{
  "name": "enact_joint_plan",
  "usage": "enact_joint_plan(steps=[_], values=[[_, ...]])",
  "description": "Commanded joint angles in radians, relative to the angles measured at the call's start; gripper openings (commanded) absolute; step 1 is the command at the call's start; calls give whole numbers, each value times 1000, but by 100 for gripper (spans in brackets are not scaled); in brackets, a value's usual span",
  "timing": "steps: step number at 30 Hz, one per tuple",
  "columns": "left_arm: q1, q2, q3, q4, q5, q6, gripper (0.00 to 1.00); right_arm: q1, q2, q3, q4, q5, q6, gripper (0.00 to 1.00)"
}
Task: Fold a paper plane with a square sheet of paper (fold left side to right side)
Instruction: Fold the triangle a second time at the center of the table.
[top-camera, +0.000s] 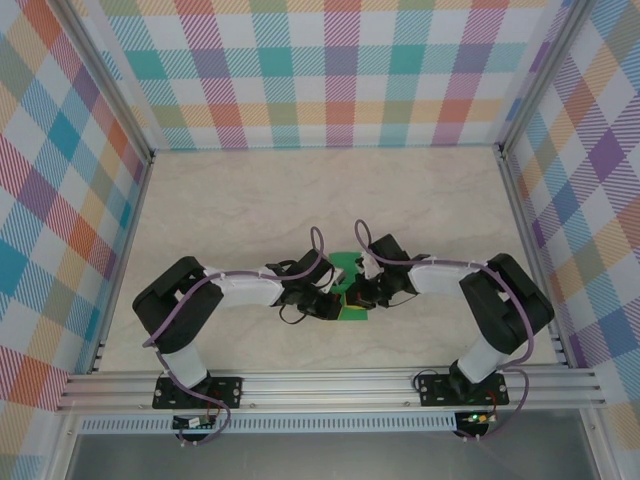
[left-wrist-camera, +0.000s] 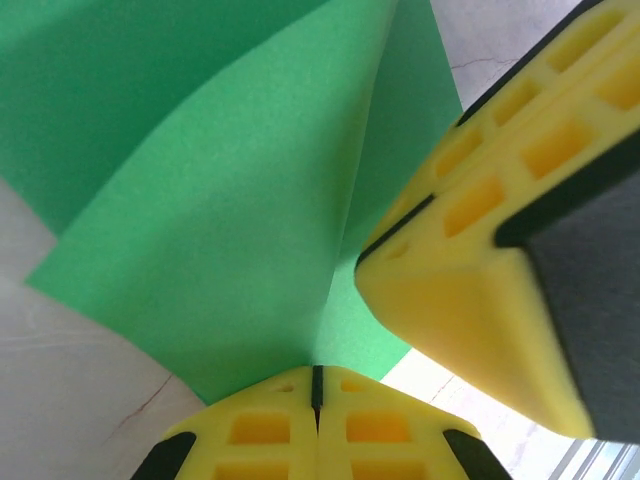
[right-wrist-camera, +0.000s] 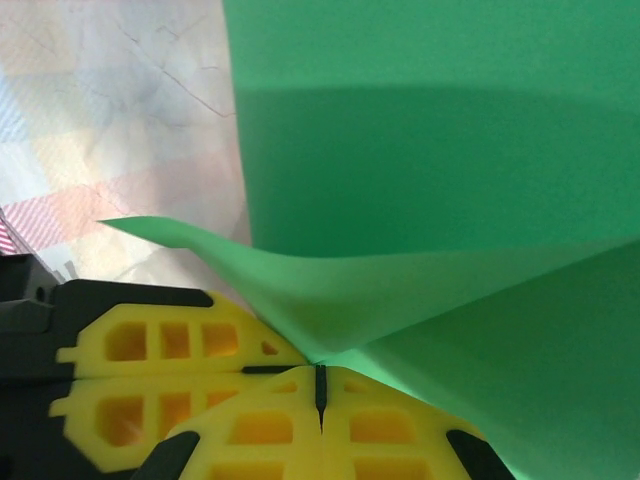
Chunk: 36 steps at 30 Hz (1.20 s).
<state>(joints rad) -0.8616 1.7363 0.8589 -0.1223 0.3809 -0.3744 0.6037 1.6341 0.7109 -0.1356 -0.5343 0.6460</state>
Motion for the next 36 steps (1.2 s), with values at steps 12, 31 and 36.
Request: enact_joint_plan(steps=[12, 31, 36], values=[[-12, 34, -25, -54, -37, 11, 0, 19, 50, 57, 22, 2, -15, 0], [-11, 26, -43, -59, -50, 10, 0, 5, 69, 86, -94, 163, -101, 0], [-12, 26, -52, -53, -49, 6, 0, -20, 67, 109, -110, 165, -120, 0]])
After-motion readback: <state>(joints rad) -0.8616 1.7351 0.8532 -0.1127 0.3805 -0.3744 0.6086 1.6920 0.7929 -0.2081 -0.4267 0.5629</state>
